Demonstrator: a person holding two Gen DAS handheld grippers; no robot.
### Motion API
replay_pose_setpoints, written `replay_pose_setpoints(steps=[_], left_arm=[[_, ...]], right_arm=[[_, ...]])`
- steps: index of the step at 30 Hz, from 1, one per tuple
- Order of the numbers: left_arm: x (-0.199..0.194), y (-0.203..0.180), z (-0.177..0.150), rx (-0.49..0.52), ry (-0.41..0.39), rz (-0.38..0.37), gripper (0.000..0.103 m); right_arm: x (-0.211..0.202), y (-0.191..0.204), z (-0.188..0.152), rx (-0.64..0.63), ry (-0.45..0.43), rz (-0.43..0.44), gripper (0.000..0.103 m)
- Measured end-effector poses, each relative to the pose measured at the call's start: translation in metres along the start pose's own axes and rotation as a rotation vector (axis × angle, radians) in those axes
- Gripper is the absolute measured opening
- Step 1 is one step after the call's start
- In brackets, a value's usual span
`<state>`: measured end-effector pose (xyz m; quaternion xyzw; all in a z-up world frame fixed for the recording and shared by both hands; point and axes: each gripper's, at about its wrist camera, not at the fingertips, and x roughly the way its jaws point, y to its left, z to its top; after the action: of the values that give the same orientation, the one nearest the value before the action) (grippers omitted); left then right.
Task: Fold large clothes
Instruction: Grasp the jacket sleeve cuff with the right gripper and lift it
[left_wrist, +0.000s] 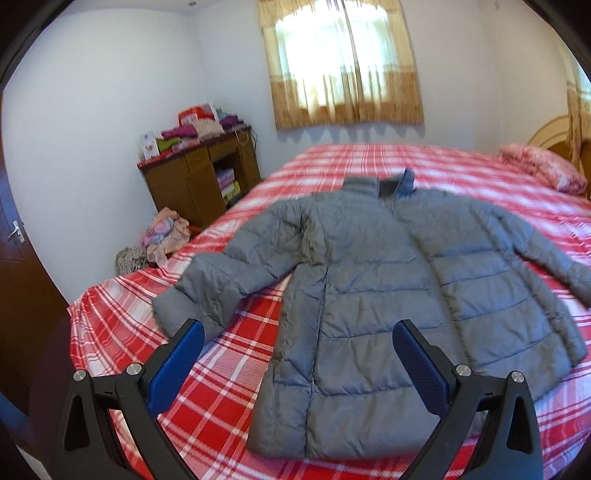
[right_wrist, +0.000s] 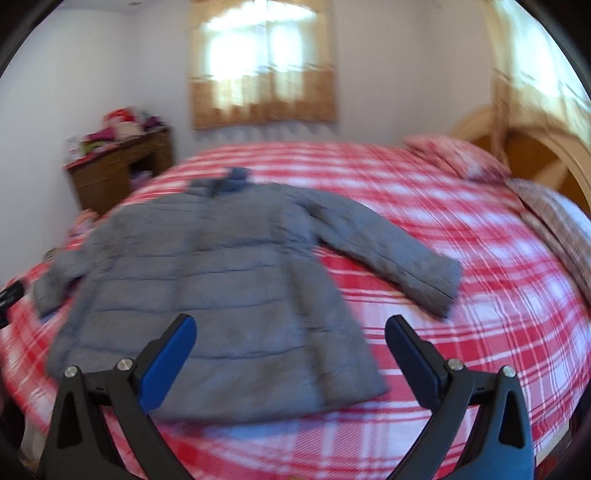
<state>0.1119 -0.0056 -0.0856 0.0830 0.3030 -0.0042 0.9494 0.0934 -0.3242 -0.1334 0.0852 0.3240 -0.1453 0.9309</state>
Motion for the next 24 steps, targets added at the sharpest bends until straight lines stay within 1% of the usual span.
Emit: replay_pose_setpoints(steps=[2,4,7,10,11,14,16,18,19,21,23,24], left_arm=[[0.020,-0.003,0.004,0.008,0.006,0.011,0.102],[0.041,-0.007,0.008,0.019,0.015,0.019,0.102],[0.070,-0.014,0.012,0.038,0.042,0.042,0.102],[0.097,-0.020,0.015,0.045,0.074,0.056,0.102],[0.106,-0.022,0.016,0.046,0.085,0.063,0.102],[0.129,-0.026,0.015,0.043,0.104,0.078,0.102],[0.139,-0.030,0.013,0.053,0.108,0.094,0.102],[0.148,-0.034,0.008,0.067,0.115,0.111,0.102],[0.152,-0.035,0.004,0.071,0.125,0.124,0.102],[0.160,-0.034,-0.004,0.079,0.150,0.133,0.102],[0.167,-0.031,-0.012,0.084,0.171,0.147,0.102],[0.169,-0.028,-0.016,0.086,0.179,0.152,0.102]], right_arm=[[0.022,-0.032,0.007,0.066,0.021,-0.038,0.103],[0.050,-0.071,0.015,0.136,0.055,-0.102,0.103],[0.081,-0.115,0.023,0.208,0.086,-0.189,0.103],[0.107,-0.146,0.030,0.278,0.126,-0.245,0.103],[0.111,-0.151,0.031,0.288,0.136,-0.255,0.102],[0.128,-0.167,0.033,0.324,0.174,-0.248,0.093],[0.139,-0.175,0.033,0.342,0.200,-0.237,0.081],[0.144,-0.180,0.029,0.349,0.215,-0.208,0.049],[0.144,-0.185,0.027,0.359,0.208,-0.198,0.046],[0.142,-0.191,0.024,0.363,0.187,-0.180,0.027],[0.139,-0.198,0.021,0.370,0.177,-0.173,0.020],[0.136,-0.203,0.019,0.375,0.174,-0.178,0.018]])
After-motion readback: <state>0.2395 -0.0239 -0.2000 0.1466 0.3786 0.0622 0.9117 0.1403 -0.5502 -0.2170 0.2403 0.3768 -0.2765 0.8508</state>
